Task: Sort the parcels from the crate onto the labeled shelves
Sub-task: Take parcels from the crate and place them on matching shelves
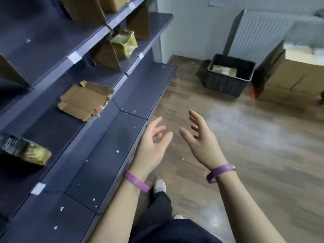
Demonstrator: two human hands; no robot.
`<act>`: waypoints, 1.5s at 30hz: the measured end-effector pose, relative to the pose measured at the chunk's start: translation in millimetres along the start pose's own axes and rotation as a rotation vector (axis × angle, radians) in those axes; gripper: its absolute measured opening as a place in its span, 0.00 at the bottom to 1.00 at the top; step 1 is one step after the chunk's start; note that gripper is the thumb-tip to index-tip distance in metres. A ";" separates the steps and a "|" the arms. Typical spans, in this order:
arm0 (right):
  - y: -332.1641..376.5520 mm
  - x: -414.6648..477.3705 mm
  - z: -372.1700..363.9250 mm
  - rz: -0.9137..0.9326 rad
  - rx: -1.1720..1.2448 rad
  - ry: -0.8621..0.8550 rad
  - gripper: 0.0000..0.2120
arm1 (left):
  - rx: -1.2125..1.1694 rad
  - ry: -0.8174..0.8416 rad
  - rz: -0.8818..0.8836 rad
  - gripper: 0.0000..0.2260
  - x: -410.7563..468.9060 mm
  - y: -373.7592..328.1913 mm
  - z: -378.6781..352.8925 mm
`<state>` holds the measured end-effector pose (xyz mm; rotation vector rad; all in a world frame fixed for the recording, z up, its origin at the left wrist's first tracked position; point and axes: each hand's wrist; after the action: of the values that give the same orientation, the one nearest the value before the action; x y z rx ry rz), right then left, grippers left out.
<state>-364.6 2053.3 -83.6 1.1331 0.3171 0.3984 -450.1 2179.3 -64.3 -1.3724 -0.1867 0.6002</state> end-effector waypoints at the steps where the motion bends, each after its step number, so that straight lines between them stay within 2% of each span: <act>1: -6.4 9.8 10.2 -0.022 0.004 -0.022 0.29 | 0.010 0.032 0.000 0.23 15.3 -3.3 -10.8; 9: -63.1 129.9 90.7 -0.200 -0.023 -0.149 0.30 | 0.042 0.260 0.066 0.25 173.3 -17.4 -82.0; 12: -83.4 185.1 121.7 -0.340 0.011 -0.188 0.29 | 0.085 0.335 0.123 0.24 243.3 -30.0 -108.7; 14: -93.5 222.7 142.7 -0.393 0.033 -0.208 0.29 | 0.117 0.365 0.099 0.22 287.8 -46.4 -129.3; 19: -110.6 303.0 183.6 -0.431 0.038 -0.256 0.28 | 0.237 0.473 0.020 0.17 382.1 -84.1 -178.1; 23: -133.8 355.7 214.1 -0.458 0.068 -0.289 0.27 | 0.302 0.550 0.044 0.15 442.5 -93.6 -219.5; 29: -185.2 461.4 293.4 -0.466 0.080 -0.307 0.26 | 0.244 0.465 0.117 0.17 534.2 -113.4 -301.0; 38: -214.3 665.8 419.5 -0.372 -0.035 -0.146 0.26 | 0.145 0.281 0.102 0.20 681.6 -197.9 -421.6; 41: -218.7 711.2 444.6 -0.347 -0.059 -0.110 0.25 | 0.159 0.274 0.140 0.20 715.0 -207.0 -445.2; 45: -237.9 765.0 461.1 -0.401 -0.034 -0.102 0.25 | 0.138 0.255 0.192 0.19 770.5 -213.7 -475.0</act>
<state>550.8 1946.4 -154.5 1.0231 0.4352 -0.0074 477.0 2141.1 -126.5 -1.3268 0.1908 0.5791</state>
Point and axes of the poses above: each hand's wrist, its own x-axis towards the middle knuckle, its own z-axis out of the back of the hand, y = z × x
